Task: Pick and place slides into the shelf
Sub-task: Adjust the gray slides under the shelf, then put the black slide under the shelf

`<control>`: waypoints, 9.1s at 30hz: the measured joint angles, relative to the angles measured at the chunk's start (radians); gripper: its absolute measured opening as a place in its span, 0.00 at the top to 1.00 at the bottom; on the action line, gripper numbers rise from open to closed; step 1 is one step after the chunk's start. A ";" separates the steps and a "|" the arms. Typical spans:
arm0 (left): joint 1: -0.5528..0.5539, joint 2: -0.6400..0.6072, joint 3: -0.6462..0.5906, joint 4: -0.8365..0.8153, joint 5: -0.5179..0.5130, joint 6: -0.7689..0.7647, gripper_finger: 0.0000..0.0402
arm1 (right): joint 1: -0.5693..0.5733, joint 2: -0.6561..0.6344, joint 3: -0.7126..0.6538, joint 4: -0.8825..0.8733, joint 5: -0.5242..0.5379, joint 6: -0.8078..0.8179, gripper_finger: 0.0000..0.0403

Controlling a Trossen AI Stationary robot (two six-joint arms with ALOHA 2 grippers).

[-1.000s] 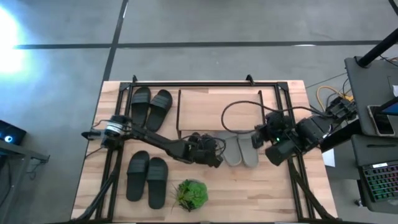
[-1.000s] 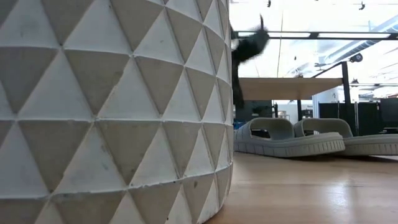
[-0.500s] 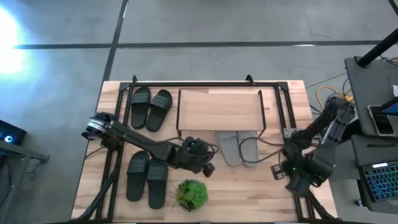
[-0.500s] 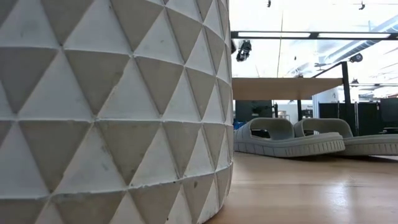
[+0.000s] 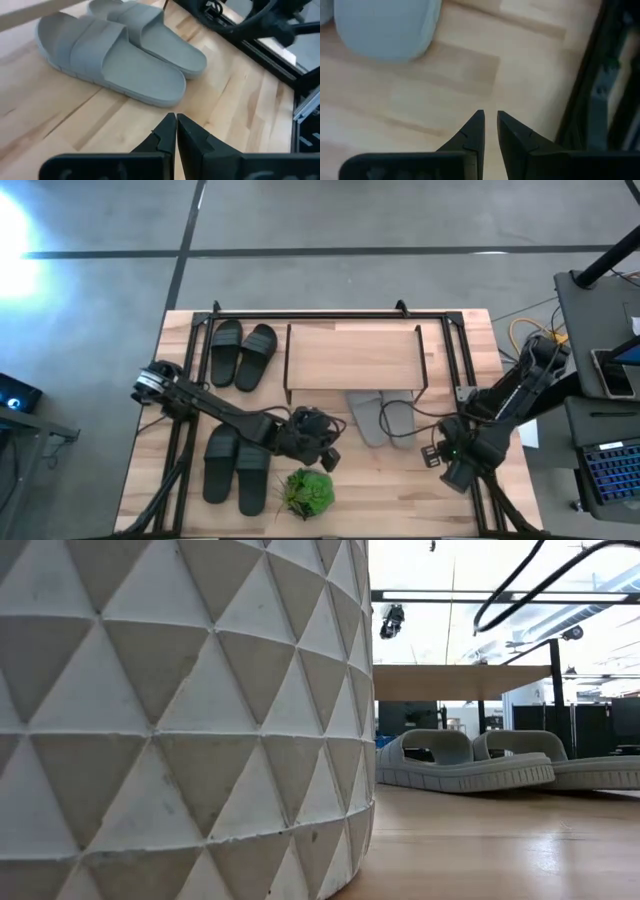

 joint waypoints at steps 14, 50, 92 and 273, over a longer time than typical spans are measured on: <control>-0.002 -0.002 0.000 -0.002 -0.018 0.017 1.00 | -0.191 0.000 -0.108 0.223 0.044 -0.320 0.89; -0.002 -0.002 0.002 -0.001 -0.052 0.021 1.00 | -0.327 0.000 -0.189 0.351 0.144 -0.485 0.89; -0.063 -0.024 0.002 -0.188 -0.017 -0.009 1.00 | -0.326 0.398 0.276 0.427 0.124 -0.697 0.89; -0.016 -0.298 0.172 -0.655 0.091 0.466 1.00 | -0.345 0.152 0.719 -0.335 0.564 -0.689 0.43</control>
